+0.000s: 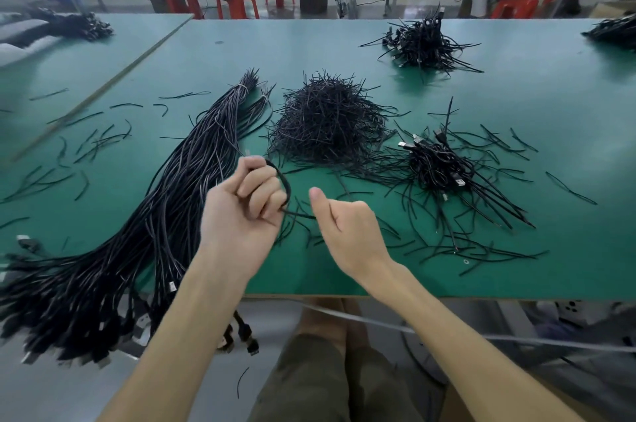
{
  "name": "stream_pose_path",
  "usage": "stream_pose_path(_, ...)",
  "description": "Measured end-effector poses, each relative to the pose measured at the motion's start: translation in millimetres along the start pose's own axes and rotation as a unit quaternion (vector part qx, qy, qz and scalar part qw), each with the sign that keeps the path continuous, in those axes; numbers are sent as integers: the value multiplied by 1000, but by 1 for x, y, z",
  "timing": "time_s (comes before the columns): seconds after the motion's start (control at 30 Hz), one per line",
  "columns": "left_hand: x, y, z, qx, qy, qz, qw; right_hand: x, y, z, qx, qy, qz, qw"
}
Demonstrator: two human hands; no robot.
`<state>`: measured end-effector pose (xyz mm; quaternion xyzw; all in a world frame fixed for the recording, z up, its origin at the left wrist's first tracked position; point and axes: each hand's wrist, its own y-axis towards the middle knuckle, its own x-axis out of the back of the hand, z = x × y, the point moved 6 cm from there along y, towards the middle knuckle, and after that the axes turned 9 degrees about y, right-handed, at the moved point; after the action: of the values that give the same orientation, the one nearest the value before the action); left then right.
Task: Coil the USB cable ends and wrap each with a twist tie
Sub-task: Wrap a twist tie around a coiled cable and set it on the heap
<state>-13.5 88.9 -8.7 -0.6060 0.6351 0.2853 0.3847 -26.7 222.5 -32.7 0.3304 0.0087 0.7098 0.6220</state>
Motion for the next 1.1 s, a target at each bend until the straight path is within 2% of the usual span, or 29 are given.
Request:
stream_pose_path(0.07, -1, -9, -13, -23, 149, 55, 987, 9, 7, -10, -8, -30, -1, 1000)
stream_pose_path(0.1, -2, -13, -17, -42, 251, 78, 964, 14, 13, -13, -14, -46, -2, 999)
stream_pose_path(0.17, -3, -19, -17, -60, 438, 107, 891, 24, 24, -15, -18, -69, -15, 997)
stream_pose_path(0.23, -4, -21, -4, -61, 574, 120, 808, 32, 34, -7, -4, -69, -40, 997)
stream_pose_path(0.3, -7, -18, 11, -97, 657, 104, 741, 34, 41, 4, 12, -44, -65, 997)
stream_pose_path(0.33, -8, -16, 16, -130, 670, 77, 727, 34, 43, 9, 14, -24, -78, 997)
stream_pose_path(0.37, -8, -13, 17, -165, 664, 38, 728, 32, 44, 13, 11, -8, -86, 996)
stream_pose_path(0.47, -5, -10, 20, -214, 568, -77, 791, 22, 39, 22, 7, 2, -93, 996)
stream_pose_path(0.63, -3, -11, 27, -216, 493, -109, 836, 23, 28, 26, 20, -11, -92, 996)
stream_pose_path(0.73, 3, -1, 25, -143, 321, -120, 928, 19, 19, 35, 54, -17, -88, 995)
stream_pose_path(0.83, -4, 6, 31, -58, 189, -85, 977, 5, 8, 39, 62, -42, -78, 994)
stream_pose_path(0.9, -5, 7, 31, -11, 99, -89, 991, 0, 2, 35, 70, -47, -68, 994)
stream_pose_path(1.0, 3, 7, 18, -5, -26, -93, 995, 0, -4, 28, 91, -76, -60, 991)
stream_pose_path(1.1, 2, 1, -2, -22, -40, -38, 998, 8, -5, 15, 95, -97, -35, 990)
